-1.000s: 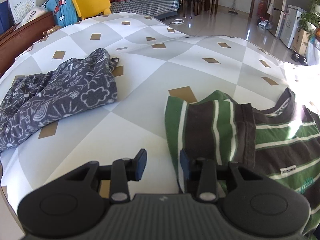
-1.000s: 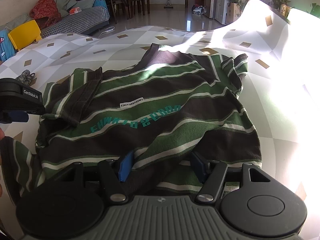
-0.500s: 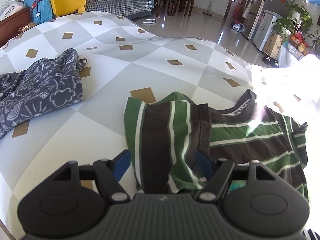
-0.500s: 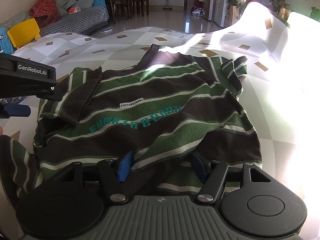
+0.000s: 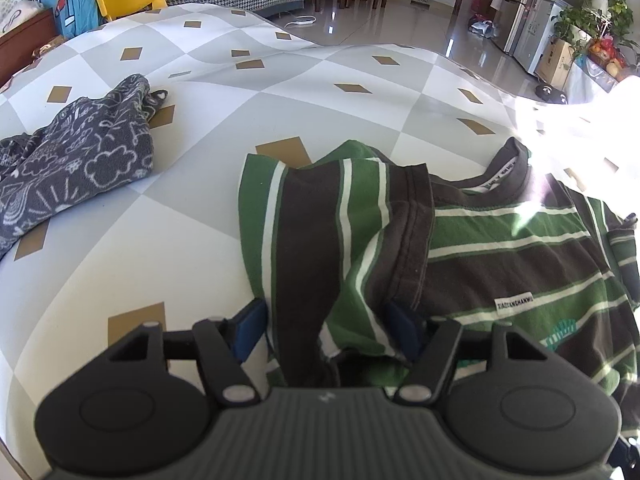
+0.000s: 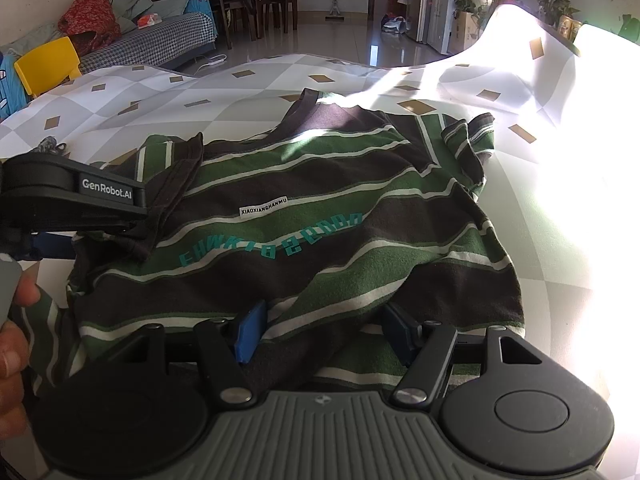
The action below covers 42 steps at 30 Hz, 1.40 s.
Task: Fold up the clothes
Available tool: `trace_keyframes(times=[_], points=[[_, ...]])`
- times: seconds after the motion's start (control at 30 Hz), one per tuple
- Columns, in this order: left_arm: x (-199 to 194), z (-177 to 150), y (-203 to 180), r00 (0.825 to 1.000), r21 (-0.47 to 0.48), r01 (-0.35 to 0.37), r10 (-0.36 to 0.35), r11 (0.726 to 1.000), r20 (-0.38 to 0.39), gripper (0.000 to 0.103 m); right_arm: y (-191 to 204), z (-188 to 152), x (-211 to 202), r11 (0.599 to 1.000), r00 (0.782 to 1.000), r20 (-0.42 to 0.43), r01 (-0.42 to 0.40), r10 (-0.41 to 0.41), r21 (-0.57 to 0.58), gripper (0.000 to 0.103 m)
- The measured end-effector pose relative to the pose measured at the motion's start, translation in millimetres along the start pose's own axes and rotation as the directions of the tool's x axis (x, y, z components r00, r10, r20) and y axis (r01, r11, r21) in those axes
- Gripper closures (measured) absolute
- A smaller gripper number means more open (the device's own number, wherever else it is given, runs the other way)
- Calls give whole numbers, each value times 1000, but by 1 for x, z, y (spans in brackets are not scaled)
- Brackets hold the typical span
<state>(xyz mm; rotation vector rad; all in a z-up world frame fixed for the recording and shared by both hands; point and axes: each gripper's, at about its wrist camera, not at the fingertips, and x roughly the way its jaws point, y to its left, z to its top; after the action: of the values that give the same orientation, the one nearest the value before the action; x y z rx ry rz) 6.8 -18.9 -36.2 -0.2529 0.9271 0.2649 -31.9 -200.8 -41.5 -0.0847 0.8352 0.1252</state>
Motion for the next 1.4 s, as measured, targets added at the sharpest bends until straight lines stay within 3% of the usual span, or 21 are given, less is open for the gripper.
trace_keyframes(times=[0.23,0.4,0.53,0.57,0.67,0.9,1.0,1.4], points=[[-3,2,12,1000,-39,2,-1,999,14,69,0,0,0,1000,1000,2,-1,1,-1,39],[-12,7,23,998,-62,-33,37,998,58,71,0,-1,-1,1000,1000,5,2,-1,-2,39],[-21,13,39,988,-82,-108,117,991,105,71,1,-2,-1,1000,1000,10,4,-4,-3,39],[-22,14,44,988,-98,-108,118,989,104,72,1,-2,-1,1000,1000,10,5,-5,-3,39],[-21,15,57,997,-149,-23,33,989,70,73,2,-2,-1,1000,1000,13,9,-9,-2,38],[-22,12,41,997,-111,62,-55,992,62,52,3,-2,-1,1000,1000,17,15,-15,-1,38],[-19,10,32,997,-75,65,-61,995,52,37,2,-3,-1,1000,1000,19,11,-11,-4,38],[4,7,11,997,-4,79,-79,997,1,30,2,-3,-2,1000,1000,18,12,-12,-3,38]])
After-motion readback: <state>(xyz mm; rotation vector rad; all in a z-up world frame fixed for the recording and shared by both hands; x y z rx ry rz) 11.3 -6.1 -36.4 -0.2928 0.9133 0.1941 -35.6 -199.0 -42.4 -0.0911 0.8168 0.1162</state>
